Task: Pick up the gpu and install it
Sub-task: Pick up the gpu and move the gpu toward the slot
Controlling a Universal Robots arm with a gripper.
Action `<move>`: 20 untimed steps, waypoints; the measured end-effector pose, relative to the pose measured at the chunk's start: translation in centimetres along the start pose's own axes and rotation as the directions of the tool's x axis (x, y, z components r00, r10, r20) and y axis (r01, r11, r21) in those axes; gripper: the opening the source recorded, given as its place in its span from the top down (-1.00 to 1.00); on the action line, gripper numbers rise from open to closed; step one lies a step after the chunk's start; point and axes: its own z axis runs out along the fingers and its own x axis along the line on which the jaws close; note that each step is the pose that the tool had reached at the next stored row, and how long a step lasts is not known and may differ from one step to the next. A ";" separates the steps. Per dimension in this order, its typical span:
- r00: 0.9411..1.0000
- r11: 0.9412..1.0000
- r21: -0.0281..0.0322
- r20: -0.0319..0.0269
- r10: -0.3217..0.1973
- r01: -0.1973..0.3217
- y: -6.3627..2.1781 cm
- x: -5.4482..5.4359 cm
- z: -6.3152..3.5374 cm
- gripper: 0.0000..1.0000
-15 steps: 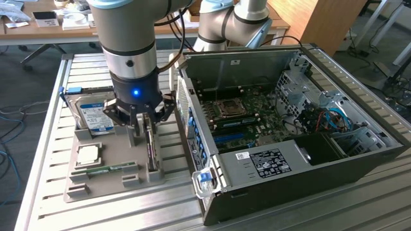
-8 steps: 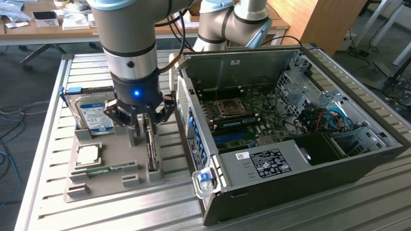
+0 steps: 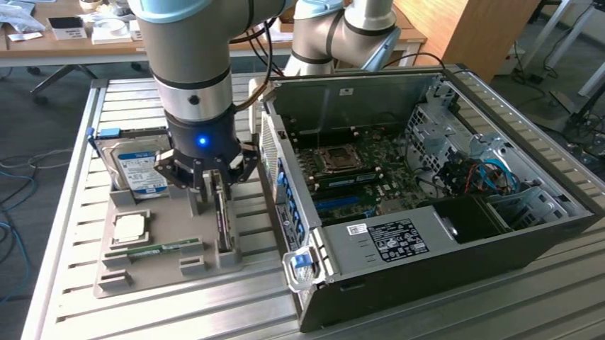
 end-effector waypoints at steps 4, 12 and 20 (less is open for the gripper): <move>1.000 1.000 0.000 0.000 0.000 0.000 0.00 0.0 0.00 0.17; 1.000 1.000 0.000 0.000 0.000 0.000 0.00 -0.1 0.01 0.17; 1.000 1.000 0.000 0.000 0.000 0.000 -0.03 0.0 0.69 0.17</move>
